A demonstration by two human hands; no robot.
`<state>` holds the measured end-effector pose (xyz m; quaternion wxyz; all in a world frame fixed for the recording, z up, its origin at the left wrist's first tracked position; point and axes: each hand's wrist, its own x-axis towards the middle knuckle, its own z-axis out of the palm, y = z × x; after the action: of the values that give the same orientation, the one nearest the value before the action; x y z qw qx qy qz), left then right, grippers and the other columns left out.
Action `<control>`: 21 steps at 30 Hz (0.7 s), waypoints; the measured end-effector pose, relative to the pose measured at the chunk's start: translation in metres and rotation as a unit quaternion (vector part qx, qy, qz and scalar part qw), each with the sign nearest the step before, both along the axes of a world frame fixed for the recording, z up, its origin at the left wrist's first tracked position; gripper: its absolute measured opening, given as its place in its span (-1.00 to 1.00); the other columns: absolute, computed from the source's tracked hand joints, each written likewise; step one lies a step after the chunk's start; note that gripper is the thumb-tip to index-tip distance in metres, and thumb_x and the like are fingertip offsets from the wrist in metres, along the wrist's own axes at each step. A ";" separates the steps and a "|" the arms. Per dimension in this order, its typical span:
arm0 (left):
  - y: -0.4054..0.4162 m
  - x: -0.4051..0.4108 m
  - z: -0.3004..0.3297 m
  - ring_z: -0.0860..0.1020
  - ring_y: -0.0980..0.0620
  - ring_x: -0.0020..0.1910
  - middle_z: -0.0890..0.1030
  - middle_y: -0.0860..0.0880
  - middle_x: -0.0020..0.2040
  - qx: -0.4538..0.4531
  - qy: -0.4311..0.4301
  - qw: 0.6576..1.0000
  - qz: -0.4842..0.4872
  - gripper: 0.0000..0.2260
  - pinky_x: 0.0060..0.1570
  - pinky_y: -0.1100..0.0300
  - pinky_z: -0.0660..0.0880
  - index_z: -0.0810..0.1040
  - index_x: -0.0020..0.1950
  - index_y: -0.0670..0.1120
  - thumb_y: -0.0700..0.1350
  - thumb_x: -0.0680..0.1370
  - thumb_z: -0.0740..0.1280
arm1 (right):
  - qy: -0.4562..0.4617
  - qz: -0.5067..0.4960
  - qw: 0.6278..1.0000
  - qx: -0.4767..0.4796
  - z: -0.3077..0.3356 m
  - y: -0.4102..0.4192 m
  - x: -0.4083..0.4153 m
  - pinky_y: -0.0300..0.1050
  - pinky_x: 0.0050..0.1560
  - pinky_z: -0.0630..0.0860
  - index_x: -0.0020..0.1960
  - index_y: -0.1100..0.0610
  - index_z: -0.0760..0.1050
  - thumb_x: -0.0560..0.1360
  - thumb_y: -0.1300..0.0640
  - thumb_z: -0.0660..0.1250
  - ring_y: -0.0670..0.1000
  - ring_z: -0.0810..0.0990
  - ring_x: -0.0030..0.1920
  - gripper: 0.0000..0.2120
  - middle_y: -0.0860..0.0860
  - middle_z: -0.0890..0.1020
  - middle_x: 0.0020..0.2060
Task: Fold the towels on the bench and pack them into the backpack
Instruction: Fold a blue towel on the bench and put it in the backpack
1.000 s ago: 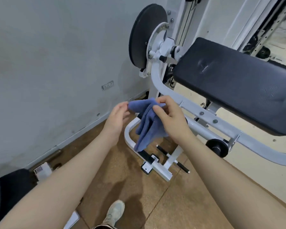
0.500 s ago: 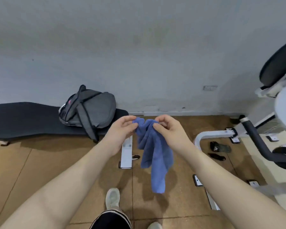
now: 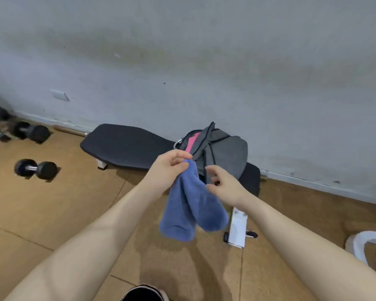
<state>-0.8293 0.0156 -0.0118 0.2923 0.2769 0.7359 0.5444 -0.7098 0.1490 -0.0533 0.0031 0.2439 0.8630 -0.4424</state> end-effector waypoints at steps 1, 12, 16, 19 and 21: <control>-0.012 -0.018 0.003 0.53 0.22 -0.25 0.59 0.06 -0.24 -0.011 0.011 1.000 -0.015 -0.76 -0.17 0.40 0.43 0.53 -0.07 0.07 -0.30 0.52 0.27 | 0.033 -0.011 0.999 -0.024 0.005 -0.012 -0.024 -0.16 0.19 0.38 0.40 0.12 0.25 0.49 0.27 0.23 0.00 0.44 0.22 -0.50 -0.01 0.42 0.29; -0.077 -0.166 0.003 0.58 0.15 -0.12 0.64 0.16 -0.21 -0.045 0.125 0.991 -0.003 -0.78 -0.01 0.32 0.47 0.49 0.00 0.13 -0.22 0.53 0.26 | 0.128 0.185 0.972 -0.061 0.020 -0.056 -0.212 -0.43 0.31 0.19 0.35 0.08 0.39 0.54 0.21 0.27 -0.19 0.29 0.37 -0.61 -0.14 0.43 0.30; -0.076 -0.218 -0.009 0.56 0.06 -0.09 0.63 0.03 -0.14 -0.031 0.045 0.998 0.017 -0.80 0.01 0.20 0.46 0.44 0.08 0.03 -0.24 0.56 0.21 | 0.109 0.202 0.972 -0.044 0.008 -0.055 -0.277 -0.30 0.11 0.41 0.18 0.09 0.51 0.52 0.21 0.27 -0.12 0.52 0.08 -0.76 -0.08 0.59 0.06; -0.064 -0.266 -0.025 0.52 0.03 -0.12 0.60 -0.01 -0.08 -0.065 0.027 0.997 0.038 -0.78 -0.01 0.12 0.47 0.41 0.14 -0.04 -0.22 0.53 0.29 | 0.097 0.217 0.971 0.027 -0.006 -0.046 -0.331 -0.30 -0.04 0.41 0.12 0.09 0.54 0.52 0.12 0.28 -0.15 0.53 -0.08 -0.81 -0.06 0.62 -0.05; -0.051 -0.300 -0.037 0.53 0.07 -0.13 0.60 0.00 -0.09 -0.082 0.010 0.994 0.078 -0.74 -0.09 0.20 0.48 0.37 0.14 -0.06 -0.15 0.50 0.34 | 0.099 0.209 0.972 0.045 -0.013 -0.037 -0.367 -0.23 -0.08 0.42 0.02 0.07 0.56 0.51 0.09 0.29 -0.11 0.52 -0.12 -0.87 -0.08 0.63 -0.12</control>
<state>-1.1295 -0.0358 -0.0488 0.2635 0.1994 0.8000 0.5008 -1.0763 0.1120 -0.0667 -0.0006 0.0129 0.9101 -0.4141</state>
